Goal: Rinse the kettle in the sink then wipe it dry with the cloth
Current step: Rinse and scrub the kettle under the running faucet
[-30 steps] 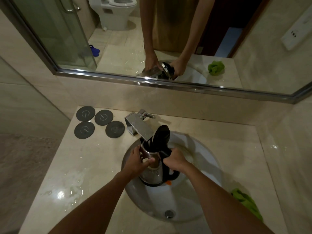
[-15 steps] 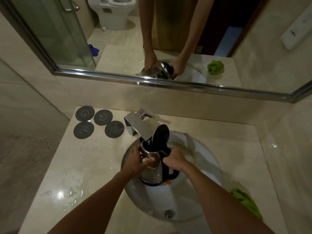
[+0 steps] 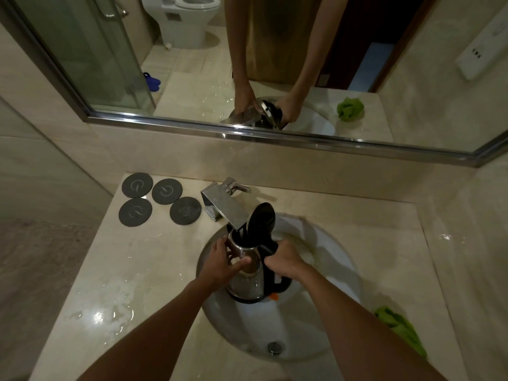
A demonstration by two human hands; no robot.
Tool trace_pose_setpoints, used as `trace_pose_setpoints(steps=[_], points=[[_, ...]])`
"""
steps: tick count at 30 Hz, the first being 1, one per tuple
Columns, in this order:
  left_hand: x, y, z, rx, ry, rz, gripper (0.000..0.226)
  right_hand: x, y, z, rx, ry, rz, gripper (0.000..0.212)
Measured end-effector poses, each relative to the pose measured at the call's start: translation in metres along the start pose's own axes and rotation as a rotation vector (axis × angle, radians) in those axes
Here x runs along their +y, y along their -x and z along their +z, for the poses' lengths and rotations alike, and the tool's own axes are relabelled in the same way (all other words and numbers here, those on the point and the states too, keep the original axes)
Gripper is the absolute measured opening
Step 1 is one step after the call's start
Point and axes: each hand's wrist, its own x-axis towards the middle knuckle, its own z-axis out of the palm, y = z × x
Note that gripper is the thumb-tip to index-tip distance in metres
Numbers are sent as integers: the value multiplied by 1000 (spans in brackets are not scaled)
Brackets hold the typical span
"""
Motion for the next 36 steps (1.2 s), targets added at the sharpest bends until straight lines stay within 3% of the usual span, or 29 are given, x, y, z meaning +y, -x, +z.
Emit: trace_pose_setpoints(steps=[18,25,36], points=[[4,1,1,-7,3,-3,99,0,-1,-2,-19,-2,19,26],[6,3,-1,-15,15,-22,102,-1,-1,-4,-17,-15,0,15],[11,5,-1,-18,17,-48,99,-3,0,-4,-2,4,14,18]])
